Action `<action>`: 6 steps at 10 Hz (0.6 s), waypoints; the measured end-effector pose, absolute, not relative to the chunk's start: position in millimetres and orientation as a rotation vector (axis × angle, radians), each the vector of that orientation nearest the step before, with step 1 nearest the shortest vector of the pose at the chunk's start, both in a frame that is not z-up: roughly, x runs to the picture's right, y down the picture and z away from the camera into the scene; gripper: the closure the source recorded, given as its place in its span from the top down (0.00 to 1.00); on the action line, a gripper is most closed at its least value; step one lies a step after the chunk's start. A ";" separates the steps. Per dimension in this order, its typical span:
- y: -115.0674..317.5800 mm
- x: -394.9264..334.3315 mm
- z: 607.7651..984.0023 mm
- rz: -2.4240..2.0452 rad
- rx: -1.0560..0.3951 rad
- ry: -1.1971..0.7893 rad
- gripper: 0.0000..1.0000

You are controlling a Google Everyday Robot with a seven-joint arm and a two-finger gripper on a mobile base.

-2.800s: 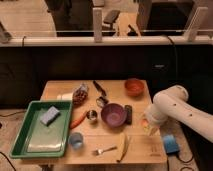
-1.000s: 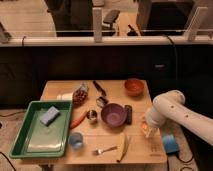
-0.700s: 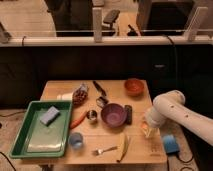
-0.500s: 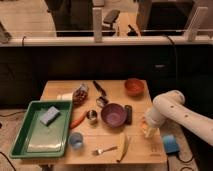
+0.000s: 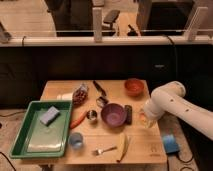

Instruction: Place apple in metal cup

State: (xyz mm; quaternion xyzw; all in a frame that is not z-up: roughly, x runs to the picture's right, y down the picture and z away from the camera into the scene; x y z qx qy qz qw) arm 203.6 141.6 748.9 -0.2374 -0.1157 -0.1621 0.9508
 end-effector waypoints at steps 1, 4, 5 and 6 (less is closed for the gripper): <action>135.9 198.3 746.9 -0.377 -0.471 -0.251 0.00; 122.1 174.4 743.6 -0.522 -0.452 -0.313 0.00; 117.6 164.7 743.2 -0.561 -0.449 -0.333 0.00; 114.4 156.2 743.0 -0.591 -0.448 -0.352 0.00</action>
